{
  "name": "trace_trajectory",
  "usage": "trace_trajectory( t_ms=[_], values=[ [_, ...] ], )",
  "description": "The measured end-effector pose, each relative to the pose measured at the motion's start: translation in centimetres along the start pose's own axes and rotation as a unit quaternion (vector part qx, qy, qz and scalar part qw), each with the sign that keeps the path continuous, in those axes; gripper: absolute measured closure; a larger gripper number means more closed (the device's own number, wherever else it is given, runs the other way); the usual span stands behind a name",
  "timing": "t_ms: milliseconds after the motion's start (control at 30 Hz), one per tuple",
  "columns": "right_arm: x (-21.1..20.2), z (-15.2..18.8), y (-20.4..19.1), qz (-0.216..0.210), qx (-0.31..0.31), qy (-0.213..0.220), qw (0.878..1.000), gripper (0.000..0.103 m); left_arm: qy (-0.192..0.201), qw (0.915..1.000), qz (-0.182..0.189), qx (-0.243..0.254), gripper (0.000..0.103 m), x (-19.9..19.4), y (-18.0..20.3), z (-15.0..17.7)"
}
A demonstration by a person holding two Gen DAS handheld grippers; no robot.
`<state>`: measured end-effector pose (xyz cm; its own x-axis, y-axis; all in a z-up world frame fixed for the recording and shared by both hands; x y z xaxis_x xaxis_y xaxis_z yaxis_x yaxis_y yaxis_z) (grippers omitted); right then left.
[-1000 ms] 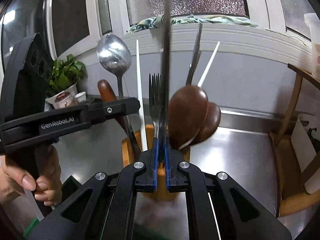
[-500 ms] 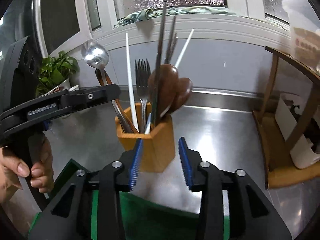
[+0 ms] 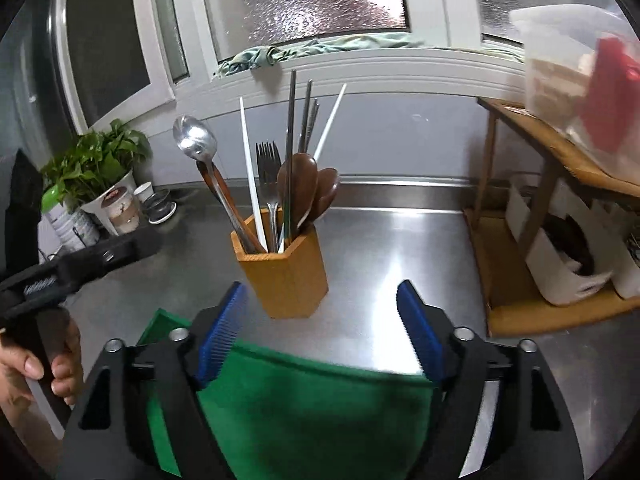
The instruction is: Organize utensils
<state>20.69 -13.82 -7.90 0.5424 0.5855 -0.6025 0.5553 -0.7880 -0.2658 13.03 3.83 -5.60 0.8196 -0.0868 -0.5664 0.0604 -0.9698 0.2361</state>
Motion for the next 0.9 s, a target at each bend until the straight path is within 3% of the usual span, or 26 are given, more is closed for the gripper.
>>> trace_trajectory(
  t_ms=[33,100,300,500,667,900],
  values=[
    [-0.5,0.2,0.0,0.0,0.001,-0.004,1.0,0.01,0.001,1.0,0.0,0.003,0.008,-0.8,0.3,0.2],
    [-1.7,0.8,-0.1,-0.005,0.002,-0.018,1.0,0.004,-0.01,0.9999,-0.003,0.008,0.008,-2.2,0.7,0.8],
    [-3.5,2.6,-0.9,0.014,-0.003,-0.085,0.996,0.004,-0.047,0.9988,-0.016,-0.005,0.008,-4.8,1.3,2.5],
    [-5.5,3.7,-1.7,0.044,-0.014,-0.088,0.995,0.004,-0.075,0.9951,-0.064,0.007,0.008,-6.8,1.2,4.3],
    [-6.2,4.7,-1.2,0.064,0.002,-0.099,0.993,0.004,-0.108,0.9906,-0.082,0.02,0.008,-7.2,1.3,6.0],
    [-6.7,6.3,-0.8,0.076,0.018,-0.119,0.99,0.004,-0.124,0.9895,-0.074,-0.002,0.008,-7.6,0.7,6.9]
  ],
)
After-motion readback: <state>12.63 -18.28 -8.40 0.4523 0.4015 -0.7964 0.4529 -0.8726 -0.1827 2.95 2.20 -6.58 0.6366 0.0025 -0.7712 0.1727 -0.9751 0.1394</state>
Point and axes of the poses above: each gripper's, at about its wrist camera, not at the fingertips, and x roughly the way its jaws point, y to its right, z to its underside, the point moved 6 cm from there along x, roughly the way its jaws point, and after that the axes turned 8 degrees about x, right-handed, at the moved point
